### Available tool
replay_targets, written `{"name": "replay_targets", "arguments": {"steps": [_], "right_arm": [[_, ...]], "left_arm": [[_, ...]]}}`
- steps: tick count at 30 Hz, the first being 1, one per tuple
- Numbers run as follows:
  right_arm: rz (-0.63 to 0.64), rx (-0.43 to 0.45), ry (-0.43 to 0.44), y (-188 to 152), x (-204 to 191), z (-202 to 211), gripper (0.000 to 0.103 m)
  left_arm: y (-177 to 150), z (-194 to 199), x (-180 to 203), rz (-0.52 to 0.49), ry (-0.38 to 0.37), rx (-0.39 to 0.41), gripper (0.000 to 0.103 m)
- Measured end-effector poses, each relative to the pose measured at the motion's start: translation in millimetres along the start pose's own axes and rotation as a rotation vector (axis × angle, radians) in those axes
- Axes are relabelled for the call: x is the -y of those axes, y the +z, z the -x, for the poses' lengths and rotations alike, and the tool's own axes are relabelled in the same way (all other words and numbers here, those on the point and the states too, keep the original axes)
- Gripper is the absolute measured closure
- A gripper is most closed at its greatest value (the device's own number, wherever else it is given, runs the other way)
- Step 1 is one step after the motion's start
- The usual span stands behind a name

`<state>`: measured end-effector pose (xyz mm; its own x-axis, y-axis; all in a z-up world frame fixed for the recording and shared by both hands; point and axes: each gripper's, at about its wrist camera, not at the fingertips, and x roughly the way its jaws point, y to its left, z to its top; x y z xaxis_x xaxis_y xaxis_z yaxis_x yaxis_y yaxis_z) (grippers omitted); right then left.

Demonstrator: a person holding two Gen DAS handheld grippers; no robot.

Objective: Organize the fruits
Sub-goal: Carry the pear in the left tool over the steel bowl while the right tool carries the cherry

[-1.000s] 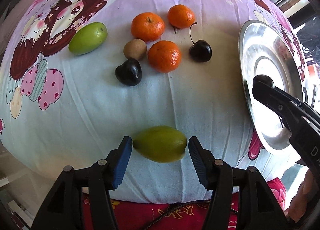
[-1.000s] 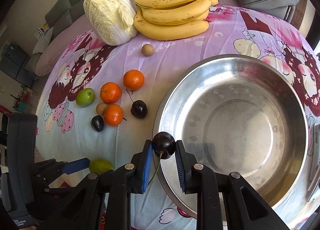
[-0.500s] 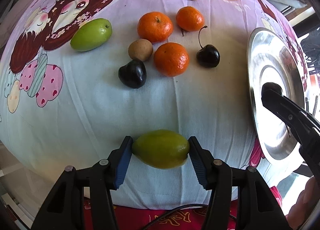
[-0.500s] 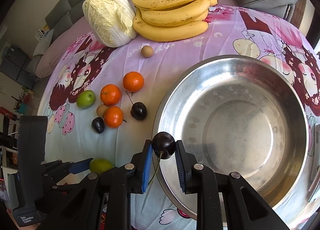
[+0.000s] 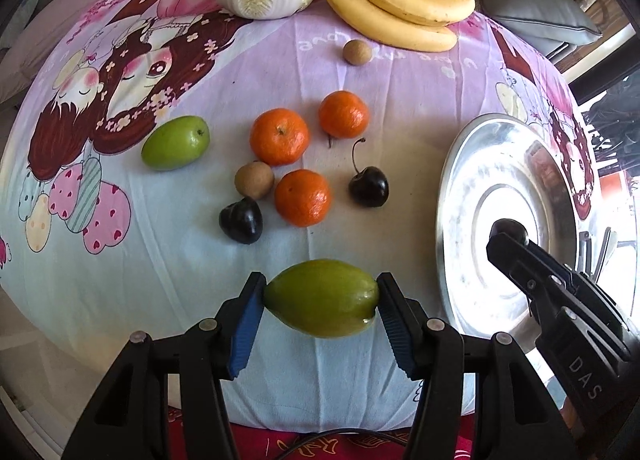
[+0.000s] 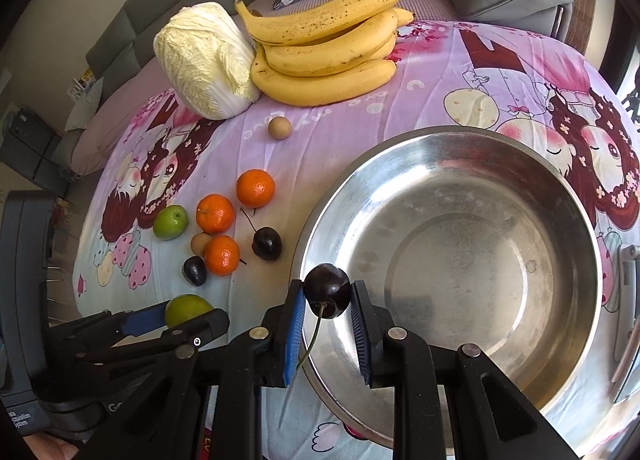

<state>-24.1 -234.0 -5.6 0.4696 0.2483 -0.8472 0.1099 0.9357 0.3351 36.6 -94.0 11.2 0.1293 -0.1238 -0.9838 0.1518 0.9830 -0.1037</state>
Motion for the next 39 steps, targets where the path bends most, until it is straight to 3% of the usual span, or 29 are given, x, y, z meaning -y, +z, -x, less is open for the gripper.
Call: {"name": "replay_targets", "arguments": {"steps": [9, 16, 23, 39], "right_arm": [[-0.108, 0.047, -0.069, 10, 43, 14, 0.078], [-0.195, 0.066, -0.129, 14, 79, 21, 0.078], [-0.265, 0.062, -0.164, 14, 108, 24, 0.078], [-0.273, -0.005, -0.216, 18, 117, 5, 0.078]], "left_arm": [[28, -8, 38, -0.042, -0.024, 0.035, 0.045], [15, 10, 58, -0.099, -0.039, 0.049, 0.045], [25, 9, 88, -0.158, -0.036, 0.05, 0.045], [40, -30, 125, -0.204, -0.005, -0.027, 0.045]]}}
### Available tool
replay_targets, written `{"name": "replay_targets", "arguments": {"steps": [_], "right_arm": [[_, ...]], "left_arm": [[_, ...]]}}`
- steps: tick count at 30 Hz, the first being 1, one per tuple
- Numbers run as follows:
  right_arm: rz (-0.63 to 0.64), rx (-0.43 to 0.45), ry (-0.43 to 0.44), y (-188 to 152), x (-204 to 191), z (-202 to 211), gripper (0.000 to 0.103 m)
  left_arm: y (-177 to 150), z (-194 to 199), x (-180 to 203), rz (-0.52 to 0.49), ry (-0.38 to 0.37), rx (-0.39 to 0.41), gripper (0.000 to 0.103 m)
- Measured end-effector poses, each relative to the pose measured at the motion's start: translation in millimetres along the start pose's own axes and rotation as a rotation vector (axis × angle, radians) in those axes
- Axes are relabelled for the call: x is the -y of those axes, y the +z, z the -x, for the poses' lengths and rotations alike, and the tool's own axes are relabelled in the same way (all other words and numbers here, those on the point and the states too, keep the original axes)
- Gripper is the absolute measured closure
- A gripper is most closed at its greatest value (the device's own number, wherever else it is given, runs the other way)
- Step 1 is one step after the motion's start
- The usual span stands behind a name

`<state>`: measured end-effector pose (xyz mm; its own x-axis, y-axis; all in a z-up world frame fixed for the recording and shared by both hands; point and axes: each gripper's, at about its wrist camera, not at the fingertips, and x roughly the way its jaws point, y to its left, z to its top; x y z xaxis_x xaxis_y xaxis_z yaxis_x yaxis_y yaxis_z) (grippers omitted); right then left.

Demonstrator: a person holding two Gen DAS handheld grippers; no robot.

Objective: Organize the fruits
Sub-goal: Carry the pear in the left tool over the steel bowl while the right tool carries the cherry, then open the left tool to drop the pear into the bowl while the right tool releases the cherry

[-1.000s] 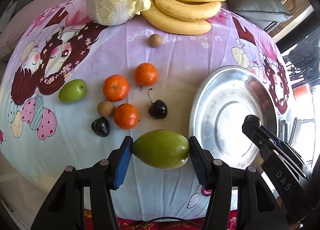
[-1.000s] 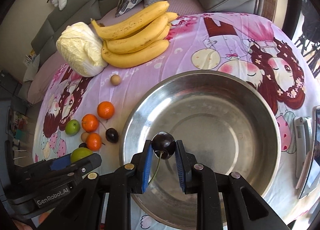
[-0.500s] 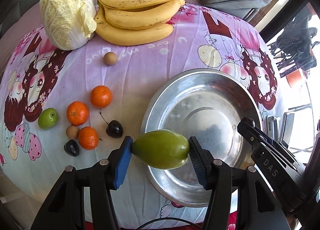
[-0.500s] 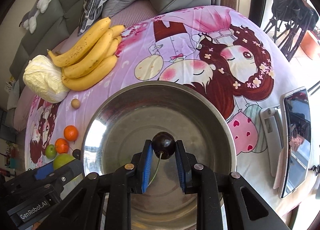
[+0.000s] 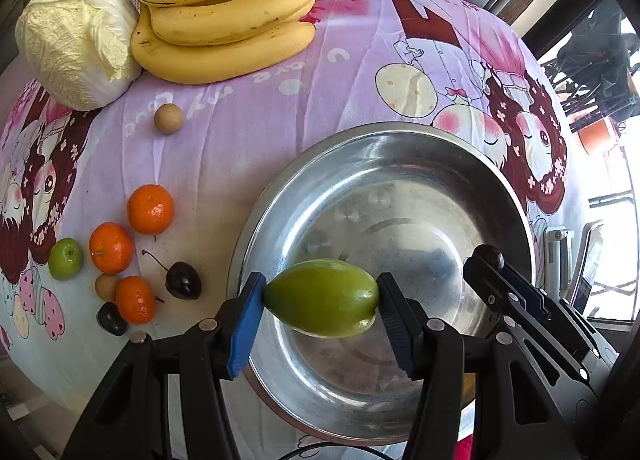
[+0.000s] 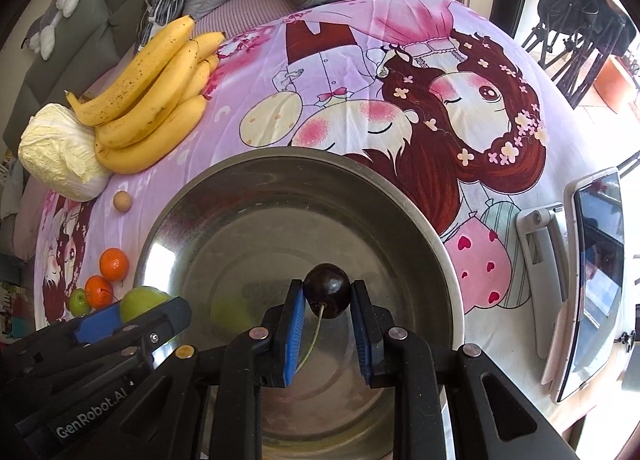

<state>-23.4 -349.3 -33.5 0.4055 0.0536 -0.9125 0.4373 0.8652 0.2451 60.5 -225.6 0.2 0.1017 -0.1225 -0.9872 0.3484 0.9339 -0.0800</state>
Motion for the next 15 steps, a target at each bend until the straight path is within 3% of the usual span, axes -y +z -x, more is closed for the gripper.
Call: {"name": "replay_targets", "arguments": {"steps": [15], "right_arm": [[-0.026, -0.023, -0.029, 7, 5, -8, 0.075]], "left_arm": [[10, -12, 5, 0.012, -0.009, -0.024, 0.045]]}}
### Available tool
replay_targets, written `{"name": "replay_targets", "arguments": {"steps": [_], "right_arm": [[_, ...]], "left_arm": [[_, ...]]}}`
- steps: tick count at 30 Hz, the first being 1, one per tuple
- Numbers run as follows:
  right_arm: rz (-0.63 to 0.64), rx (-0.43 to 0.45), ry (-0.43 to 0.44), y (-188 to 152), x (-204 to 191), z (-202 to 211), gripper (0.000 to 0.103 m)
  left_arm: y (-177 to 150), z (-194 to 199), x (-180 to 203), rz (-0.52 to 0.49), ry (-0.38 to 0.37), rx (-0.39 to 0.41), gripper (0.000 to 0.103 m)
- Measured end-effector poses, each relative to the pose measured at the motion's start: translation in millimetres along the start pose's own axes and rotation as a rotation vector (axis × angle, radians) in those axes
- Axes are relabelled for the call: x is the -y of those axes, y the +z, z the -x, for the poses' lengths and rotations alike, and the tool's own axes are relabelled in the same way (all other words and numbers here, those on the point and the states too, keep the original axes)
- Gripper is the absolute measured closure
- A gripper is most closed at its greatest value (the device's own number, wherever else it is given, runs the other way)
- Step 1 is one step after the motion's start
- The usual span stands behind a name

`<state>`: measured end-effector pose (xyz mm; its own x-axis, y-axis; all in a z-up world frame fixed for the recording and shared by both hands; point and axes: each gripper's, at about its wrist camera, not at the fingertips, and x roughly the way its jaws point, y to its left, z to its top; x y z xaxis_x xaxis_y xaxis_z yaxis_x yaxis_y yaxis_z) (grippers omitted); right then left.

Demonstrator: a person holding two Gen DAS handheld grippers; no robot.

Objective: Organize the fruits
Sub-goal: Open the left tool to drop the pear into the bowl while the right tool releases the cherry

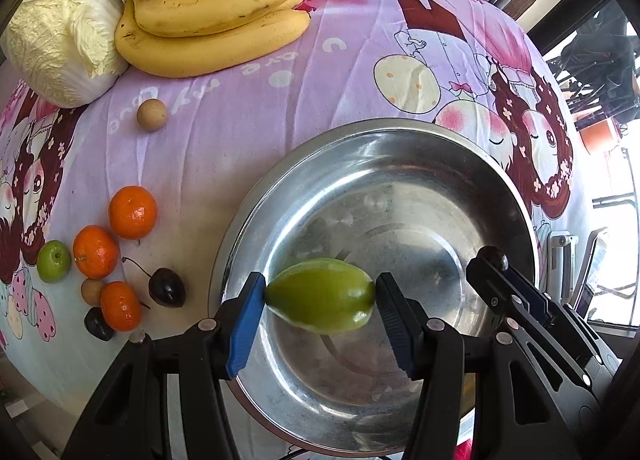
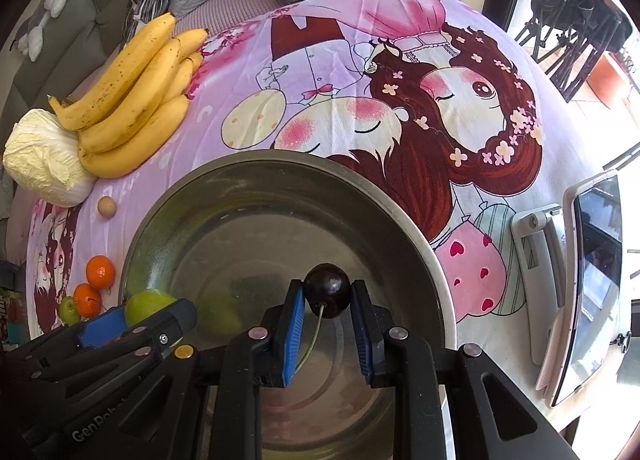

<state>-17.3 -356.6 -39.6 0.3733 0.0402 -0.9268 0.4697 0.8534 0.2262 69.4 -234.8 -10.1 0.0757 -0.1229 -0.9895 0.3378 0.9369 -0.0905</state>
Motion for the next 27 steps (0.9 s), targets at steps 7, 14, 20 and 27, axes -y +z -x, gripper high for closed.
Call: {"name": "replay_targets", "arguments": {"steps": [7, 14, 20, 27], "right_arm": [[-0.012, 0.01, -0.009, 0, 4, 3, 0.047], [0.005, 0.009, -0.027, 0, 2, 3, 0.034], [0.022, 0.023, -0.031, 1, -2, 2, 0.022], [0.056, 0.028, -0.041, 0, -8, 1, 0.015]], "left_arm": [[0, 13, -5, 0.013, -0.002, 0.03, 0.044], [-8, 26, -14, 0.019, 0.051, 0.066, 0.029], [-15, 33, -30, 0.046, 0.097, 0.109, 0.024], [-19, 33, -54, 0.079, 0.143, 0.136, 0.008]]}}
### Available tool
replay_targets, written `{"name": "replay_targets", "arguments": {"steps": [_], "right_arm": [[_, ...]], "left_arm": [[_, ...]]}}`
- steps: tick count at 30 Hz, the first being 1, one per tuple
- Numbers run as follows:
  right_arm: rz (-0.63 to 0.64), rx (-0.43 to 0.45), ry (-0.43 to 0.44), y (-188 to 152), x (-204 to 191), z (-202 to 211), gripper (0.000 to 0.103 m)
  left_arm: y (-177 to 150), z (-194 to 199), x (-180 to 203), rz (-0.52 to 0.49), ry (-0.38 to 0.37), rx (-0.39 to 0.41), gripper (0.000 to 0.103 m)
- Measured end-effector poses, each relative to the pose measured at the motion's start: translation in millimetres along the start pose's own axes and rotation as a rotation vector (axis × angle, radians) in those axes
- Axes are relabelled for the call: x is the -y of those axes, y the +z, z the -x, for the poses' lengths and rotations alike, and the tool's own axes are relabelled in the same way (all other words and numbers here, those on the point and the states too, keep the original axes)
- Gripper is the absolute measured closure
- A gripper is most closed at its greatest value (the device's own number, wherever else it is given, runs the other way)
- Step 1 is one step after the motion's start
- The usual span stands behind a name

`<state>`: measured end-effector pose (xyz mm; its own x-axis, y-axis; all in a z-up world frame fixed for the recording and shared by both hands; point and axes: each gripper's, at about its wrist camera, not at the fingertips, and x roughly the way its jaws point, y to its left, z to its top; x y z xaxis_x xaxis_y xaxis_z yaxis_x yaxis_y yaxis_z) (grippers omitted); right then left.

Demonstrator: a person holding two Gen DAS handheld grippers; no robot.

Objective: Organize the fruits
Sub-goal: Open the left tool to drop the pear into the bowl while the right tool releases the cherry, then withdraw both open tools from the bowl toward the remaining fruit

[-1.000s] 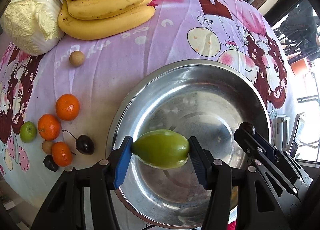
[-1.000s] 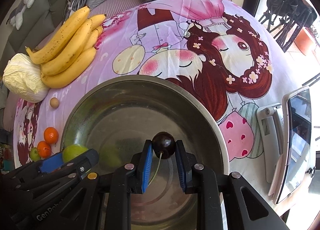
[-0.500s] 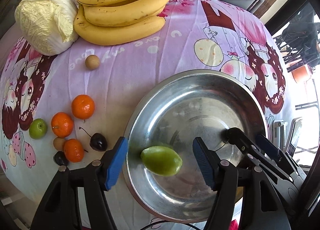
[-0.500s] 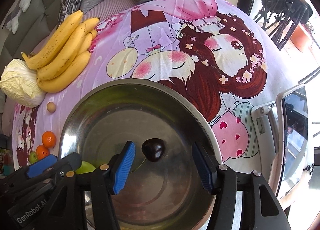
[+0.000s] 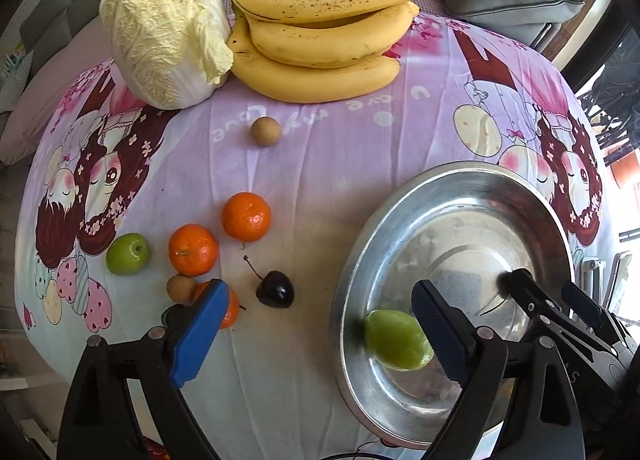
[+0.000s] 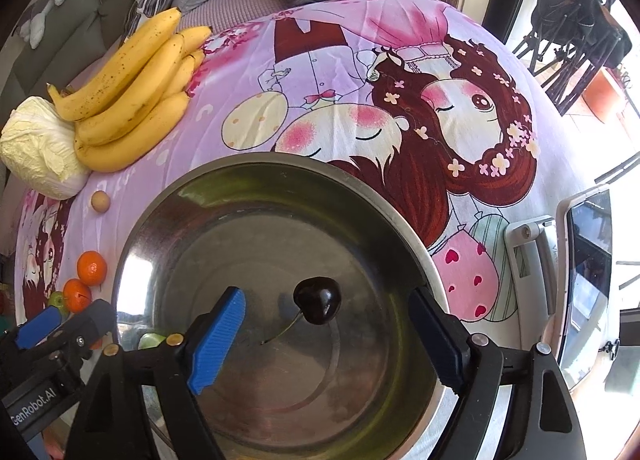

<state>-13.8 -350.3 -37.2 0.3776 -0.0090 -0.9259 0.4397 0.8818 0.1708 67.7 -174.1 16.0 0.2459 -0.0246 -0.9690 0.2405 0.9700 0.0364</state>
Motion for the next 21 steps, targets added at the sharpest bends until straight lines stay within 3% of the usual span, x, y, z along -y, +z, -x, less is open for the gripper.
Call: {"name": "replay_targets", "arguments": {"steps": [9, 21], "right_arm": [[0.019, 0.013, 0.044, -3, -11, 5, 0.009], [0.09, 0.014, 0.105, -11, -46, 8, 0.009]], "left_arm": [[-6, 2, -40, 0.064, 0.004, 0.001, 0.007], [-21, 0, -88, 0.111, 0.092, 0.011, 0.007]]}}
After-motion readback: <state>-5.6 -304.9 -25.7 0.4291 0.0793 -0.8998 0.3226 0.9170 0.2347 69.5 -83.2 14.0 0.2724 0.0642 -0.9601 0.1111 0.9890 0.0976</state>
